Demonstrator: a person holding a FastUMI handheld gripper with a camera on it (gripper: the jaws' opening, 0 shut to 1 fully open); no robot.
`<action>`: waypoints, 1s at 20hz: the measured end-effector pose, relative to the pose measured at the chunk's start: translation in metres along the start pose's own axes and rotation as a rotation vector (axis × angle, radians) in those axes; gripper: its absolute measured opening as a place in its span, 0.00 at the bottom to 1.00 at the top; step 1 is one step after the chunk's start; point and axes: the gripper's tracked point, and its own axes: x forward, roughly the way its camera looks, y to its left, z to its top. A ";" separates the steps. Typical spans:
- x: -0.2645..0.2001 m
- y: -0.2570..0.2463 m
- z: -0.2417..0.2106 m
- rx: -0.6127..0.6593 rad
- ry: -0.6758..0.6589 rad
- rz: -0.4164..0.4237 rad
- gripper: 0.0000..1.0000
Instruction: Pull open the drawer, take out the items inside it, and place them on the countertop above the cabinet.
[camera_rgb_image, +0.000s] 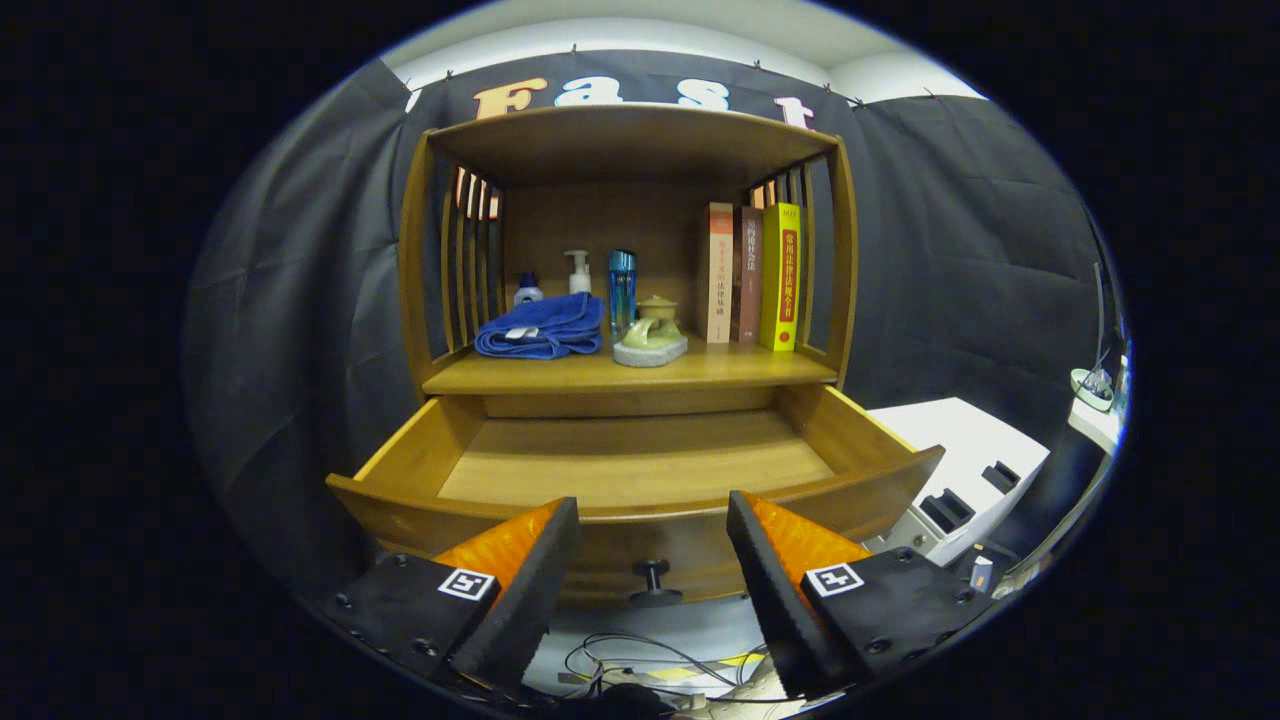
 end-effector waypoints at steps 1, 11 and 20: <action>0.002 0.002 -0.005 0.005 0.007 0.003 0.97; 0.013 -0.001 -0.034 -0.002 0.002 -0.013 0.97; 0.022 0.004 -0.037 0.010 -0.003 -0.010 0.95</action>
